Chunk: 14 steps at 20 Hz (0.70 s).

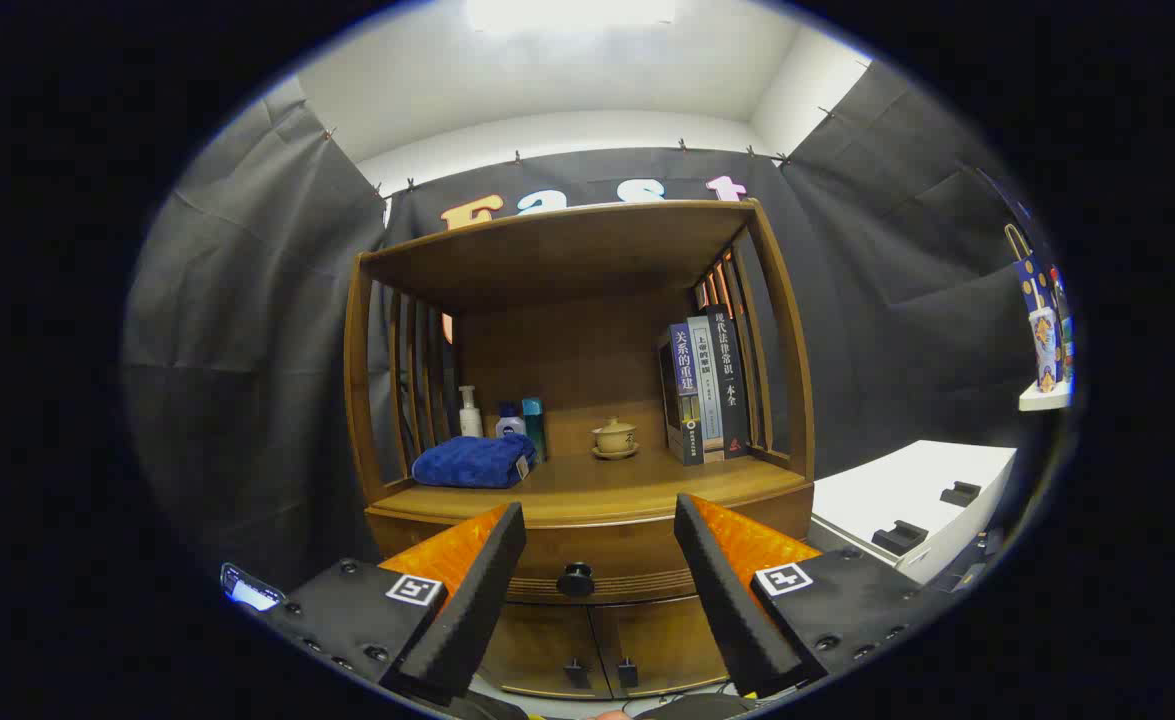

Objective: Pull open the drawer, take out the items inside it, and place them on the countertop above the cabinet.

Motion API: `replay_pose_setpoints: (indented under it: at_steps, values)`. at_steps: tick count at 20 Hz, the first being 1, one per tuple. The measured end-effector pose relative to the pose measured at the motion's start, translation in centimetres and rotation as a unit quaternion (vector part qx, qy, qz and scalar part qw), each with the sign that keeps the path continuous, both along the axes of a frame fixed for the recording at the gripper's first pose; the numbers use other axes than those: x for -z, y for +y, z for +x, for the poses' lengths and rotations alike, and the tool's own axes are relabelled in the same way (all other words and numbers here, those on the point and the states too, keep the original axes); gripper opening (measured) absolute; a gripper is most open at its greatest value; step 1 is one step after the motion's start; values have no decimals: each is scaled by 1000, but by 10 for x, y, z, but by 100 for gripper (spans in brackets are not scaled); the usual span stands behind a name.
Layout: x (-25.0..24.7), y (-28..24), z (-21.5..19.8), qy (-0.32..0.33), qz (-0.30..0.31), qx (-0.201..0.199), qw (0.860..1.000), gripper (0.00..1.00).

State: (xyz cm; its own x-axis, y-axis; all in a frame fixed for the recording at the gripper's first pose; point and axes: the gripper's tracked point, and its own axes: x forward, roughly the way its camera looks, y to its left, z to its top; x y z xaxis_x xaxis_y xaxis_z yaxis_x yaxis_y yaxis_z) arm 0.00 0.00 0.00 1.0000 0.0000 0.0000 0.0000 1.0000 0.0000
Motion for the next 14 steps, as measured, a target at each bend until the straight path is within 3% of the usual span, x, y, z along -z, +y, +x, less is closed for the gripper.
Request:
replay_pose_setpoints:
  at_steps: [14]
  values:
    - [10, -5, 5, 20, 21, 4, 1000, 98]
